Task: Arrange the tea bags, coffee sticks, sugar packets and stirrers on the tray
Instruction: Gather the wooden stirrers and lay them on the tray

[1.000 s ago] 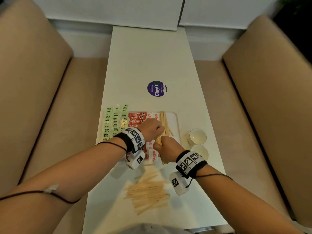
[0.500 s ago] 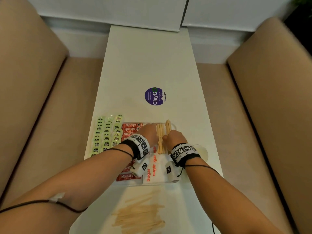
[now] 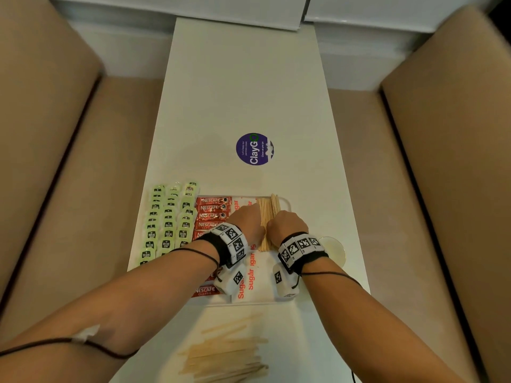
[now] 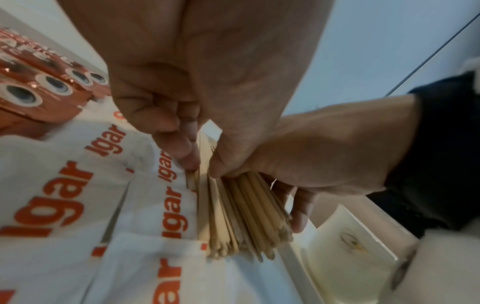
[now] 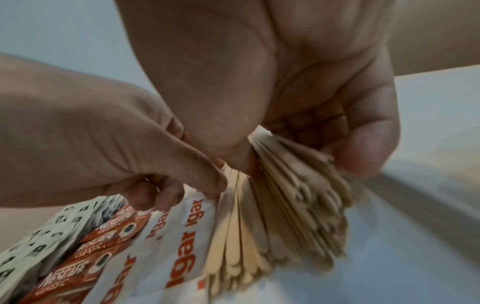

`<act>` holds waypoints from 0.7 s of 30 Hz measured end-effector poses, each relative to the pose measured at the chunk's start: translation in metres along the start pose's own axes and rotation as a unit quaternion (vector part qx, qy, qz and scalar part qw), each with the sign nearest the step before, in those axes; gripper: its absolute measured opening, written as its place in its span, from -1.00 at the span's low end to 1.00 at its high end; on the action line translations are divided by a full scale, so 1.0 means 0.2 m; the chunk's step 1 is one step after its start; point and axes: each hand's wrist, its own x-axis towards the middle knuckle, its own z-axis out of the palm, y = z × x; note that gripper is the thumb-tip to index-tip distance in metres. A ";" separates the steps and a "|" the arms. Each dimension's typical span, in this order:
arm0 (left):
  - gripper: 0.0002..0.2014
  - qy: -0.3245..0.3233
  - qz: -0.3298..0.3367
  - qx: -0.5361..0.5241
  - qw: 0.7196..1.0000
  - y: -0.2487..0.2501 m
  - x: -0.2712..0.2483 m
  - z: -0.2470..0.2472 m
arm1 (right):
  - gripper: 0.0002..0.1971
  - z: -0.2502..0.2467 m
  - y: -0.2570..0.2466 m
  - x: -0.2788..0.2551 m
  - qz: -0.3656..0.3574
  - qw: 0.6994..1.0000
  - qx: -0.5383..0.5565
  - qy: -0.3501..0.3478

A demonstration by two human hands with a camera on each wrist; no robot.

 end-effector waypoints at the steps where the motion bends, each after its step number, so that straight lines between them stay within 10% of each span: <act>1: -0.83 -0.002 -0.002 -0.001 1.000 0.00 0.01 0.01 | -0.82 0.00 0.00 0.00 -0.002 1.000 -0.003 0.004; 21: -0.79 -0.007 0.003 -0.023 1.000 0.02 0.01 0.03 | -0.69 0.10 0.05 -0.13 -0.079 0.994 -0.057 0.045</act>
